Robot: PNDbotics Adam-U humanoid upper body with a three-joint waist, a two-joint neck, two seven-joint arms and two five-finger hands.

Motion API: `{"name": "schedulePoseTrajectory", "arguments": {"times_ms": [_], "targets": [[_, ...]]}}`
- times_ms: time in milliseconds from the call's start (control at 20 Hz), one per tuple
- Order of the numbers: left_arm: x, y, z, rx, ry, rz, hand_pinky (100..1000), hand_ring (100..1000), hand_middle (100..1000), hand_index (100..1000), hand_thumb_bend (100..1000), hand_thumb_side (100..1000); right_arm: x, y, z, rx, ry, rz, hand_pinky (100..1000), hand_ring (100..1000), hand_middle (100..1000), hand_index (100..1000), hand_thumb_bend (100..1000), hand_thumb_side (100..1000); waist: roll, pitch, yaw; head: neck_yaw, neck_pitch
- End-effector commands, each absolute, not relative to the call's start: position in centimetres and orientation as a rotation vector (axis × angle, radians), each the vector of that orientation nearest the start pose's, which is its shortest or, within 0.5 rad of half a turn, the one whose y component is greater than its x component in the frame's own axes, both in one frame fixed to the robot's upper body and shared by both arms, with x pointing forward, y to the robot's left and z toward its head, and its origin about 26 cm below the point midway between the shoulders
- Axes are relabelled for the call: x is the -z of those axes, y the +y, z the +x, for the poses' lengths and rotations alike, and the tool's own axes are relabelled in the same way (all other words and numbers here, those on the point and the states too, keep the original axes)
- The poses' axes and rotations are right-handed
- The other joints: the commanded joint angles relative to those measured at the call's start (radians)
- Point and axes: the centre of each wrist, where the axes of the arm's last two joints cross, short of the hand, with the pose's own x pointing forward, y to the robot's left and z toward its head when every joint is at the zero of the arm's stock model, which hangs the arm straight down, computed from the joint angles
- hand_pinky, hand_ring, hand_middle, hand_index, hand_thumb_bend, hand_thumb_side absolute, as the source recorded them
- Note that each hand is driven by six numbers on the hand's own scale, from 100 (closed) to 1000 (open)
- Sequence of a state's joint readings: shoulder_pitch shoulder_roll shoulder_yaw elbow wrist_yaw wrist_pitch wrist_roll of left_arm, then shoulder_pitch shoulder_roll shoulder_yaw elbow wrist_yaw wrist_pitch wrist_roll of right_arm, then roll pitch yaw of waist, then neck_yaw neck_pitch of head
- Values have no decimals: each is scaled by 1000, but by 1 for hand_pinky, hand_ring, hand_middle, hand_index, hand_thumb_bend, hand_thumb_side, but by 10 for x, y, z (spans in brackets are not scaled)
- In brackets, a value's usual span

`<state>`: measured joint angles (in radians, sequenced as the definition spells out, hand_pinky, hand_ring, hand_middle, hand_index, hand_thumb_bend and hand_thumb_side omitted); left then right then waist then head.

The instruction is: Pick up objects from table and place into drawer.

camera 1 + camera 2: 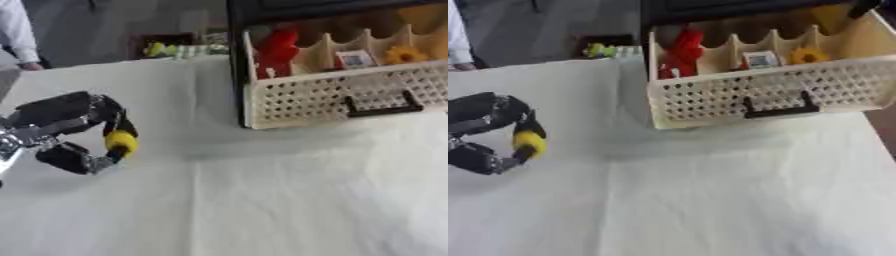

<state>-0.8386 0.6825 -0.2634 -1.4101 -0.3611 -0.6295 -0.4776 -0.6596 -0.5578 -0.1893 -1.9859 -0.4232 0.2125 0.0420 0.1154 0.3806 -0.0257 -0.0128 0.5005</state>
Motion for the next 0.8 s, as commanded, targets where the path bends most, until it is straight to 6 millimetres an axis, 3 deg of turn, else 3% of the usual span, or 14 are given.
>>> {"name": "schedulePoseTrajectory", "arguments": {"times_ms": [50, 500, 800], "targets": [[-305, 283, 405, -2217, 2445, -603, 100, 398, 466, 622, 100, 245, -353, -297, 293, -358, -2455, 59, 457, 575, 191, 457, 100, 1000, -2, -33, 0, 0, 3], [-370, 245, 382, -1932, 2607, -263, 100, 385, 455, 584, 100, 274, -353, -286, 295, -423, -2431, 120, 454, 573, 190, 456, 100, 1000, 19, -61, -12, -19, 33], [-396, 230, 367, -1788, 2654, -126, 100, 385, 454, 577, 100, 288, -350, -281, 297, -464, -2393, 147, 453, 574, 190, 455, 100, 1000, 48, -69, -28, -34, 17]]}}
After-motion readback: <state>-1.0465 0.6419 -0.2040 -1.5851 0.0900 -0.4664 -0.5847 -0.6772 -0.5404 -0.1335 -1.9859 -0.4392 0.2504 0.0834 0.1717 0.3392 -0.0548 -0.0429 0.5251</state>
